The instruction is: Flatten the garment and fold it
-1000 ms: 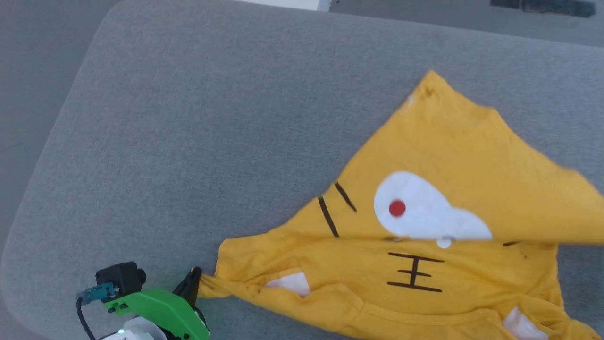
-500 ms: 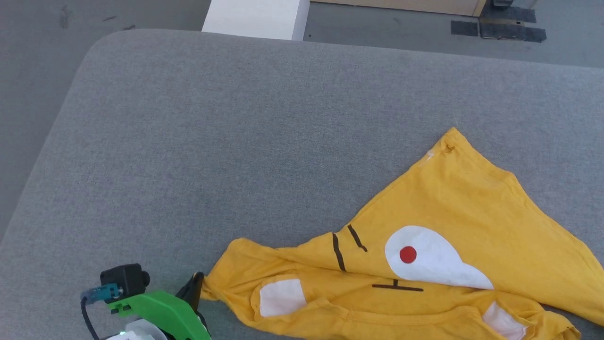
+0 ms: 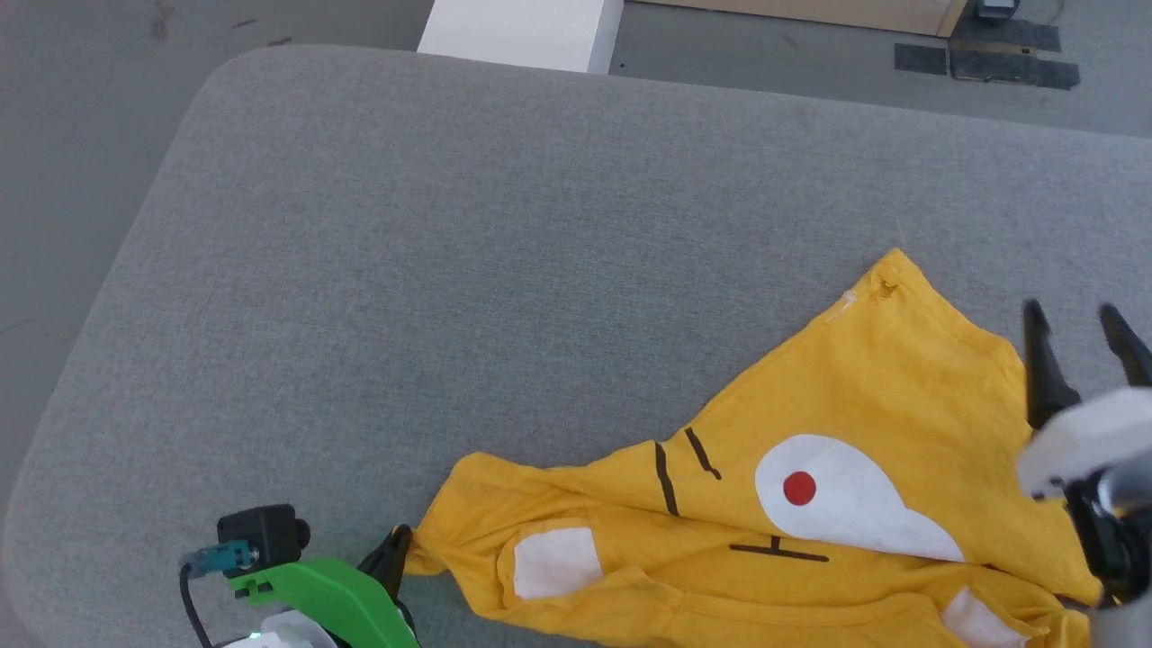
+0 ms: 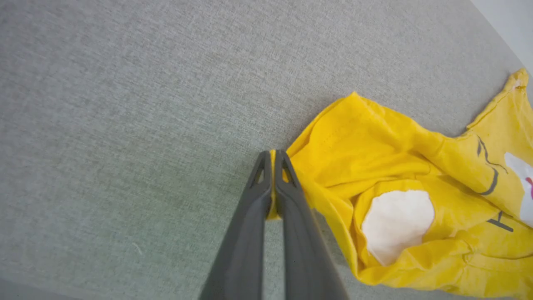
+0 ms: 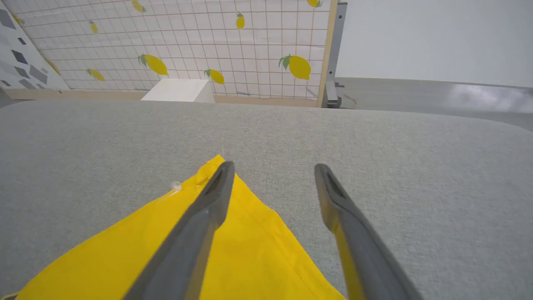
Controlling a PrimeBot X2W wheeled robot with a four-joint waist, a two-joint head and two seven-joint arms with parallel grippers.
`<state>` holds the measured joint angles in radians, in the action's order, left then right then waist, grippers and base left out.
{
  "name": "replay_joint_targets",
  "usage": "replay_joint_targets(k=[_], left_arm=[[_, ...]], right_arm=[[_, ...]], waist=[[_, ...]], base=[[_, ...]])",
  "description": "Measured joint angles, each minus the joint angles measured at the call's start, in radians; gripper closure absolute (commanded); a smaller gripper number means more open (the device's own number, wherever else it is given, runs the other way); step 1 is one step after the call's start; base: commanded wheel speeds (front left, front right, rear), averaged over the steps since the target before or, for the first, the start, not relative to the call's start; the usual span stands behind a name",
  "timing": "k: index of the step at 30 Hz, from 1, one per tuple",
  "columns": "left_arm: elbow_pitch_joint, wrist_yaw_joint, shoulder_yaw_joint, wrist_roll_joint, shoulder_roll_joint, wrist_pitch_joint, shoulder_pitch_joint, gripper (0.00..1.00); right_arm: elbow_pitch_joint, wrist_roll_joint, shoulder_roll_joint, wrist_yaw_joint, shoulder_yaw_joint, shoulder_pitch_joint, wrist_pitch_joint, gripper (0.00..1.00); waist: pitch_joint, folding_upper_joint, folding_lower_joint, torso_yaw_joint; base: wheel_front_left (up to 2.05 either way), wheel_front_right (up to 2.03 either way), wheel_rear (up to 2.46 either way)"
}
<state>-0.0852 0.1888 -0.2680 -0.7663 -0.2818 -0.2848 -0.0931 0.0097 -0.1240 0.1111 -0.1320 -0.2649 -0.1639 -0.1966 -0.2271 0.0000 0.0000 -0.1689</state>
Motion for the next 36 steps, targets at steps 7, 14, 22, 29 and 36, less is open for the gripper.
replay_joint_targets(k=[7,14,22,29,36], left_arm=[[0.000,-0.001,-0.017,0.001,0.011,0.000,0.016,1.00],[0.010,-0.005,-0.032,0.001,0.030,0.005,0.041,1.00],[0.034,-0.013,-0.037,0.001,0.040,0.022,0.054,1.00],[0.045,-0.013,-0.037,0.001,0.045,0.028,0.054,1.00],[0.043,-0.012,-0.023,0.001,0.041,0.055,0.053,1.00]], right_arm=[[0.269,-0.002,0.063,0.000,0.148,-0.216,0.015,0.00],[0.518,0.040,0.102,0.000,0.181,-0.402,-0.116,0.00],[0.670,0.114,0.112,0.000,0.179,-0.519,-0.380,0.53],[0.634,0.133,0.095,0.000,0.184,-0.522,-0.446,1.00],[0.493,0.053,0.057,0.000,0.142,-0.378,-0.205,1.00]], waist=[[-0.018,0.0000,0.0000,-0.033],[-0.046,0.0000,0.0000,-0.077],[-0.077,0.0000,0.0000,-0.115],[-0.063,0.0000,0.0000,-0.113],[-0.026,0.0000,0.0000,-0.087]], base=[[0.00,0.00,0.00],[0.00,0.00,0.00],[0.00,0.00,0.00],[0.00,0.00,0.00],[0.00,0.00,0.00]])
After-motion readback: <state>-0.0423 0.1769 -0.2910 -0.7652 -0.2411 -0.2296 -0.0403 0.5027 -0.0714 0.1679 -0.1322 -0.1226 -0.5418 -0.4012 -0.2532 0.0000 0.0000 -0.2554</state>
